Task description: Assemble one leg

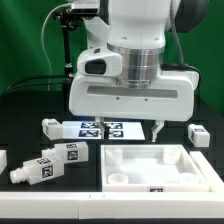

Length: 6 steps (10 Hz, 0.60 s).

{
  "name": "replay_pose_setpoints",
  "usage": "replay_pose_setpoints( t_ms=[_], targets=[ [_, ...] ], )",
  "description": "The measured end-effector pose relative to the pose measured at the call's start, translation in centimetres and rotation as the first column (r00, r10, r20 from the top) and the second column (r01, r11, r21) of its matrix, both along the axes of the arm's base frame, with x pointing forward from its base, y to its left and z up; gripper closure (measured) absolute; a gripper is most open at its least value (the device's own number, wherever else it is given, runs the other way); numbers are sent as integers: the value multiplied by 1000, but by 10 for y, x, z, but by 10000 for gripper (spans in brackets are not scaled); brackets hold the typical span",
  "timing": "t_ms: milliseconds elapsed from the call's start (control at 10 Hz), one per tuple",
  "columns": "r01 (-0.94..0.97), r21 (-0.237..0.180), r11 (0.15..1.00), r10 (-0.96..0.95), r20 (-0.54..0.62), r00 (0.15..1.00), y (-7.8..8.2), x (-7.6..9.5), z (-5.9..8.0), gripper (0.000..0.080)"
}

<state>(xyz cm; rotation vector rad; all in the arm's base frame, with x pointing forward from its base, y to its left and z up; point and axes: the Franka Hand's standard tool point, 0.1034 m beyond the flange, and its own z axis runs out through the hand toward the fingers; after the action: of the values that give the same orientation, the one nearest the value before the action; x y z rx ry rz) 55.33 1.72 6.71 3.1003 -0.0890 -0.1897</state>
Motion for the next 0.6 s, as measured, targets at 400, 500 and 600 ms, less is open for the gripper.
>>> replay_pose_setpoints(
  t_ms=[400,500,600],
  targets=[
    [78,-1,997,-78,23,997,75,-31,10,151],
    [64,-16,998,-64,8,998,92,-37,15,151],
    [48,-7,999,-48,10,999,92,-35,14,151]
  ],
)
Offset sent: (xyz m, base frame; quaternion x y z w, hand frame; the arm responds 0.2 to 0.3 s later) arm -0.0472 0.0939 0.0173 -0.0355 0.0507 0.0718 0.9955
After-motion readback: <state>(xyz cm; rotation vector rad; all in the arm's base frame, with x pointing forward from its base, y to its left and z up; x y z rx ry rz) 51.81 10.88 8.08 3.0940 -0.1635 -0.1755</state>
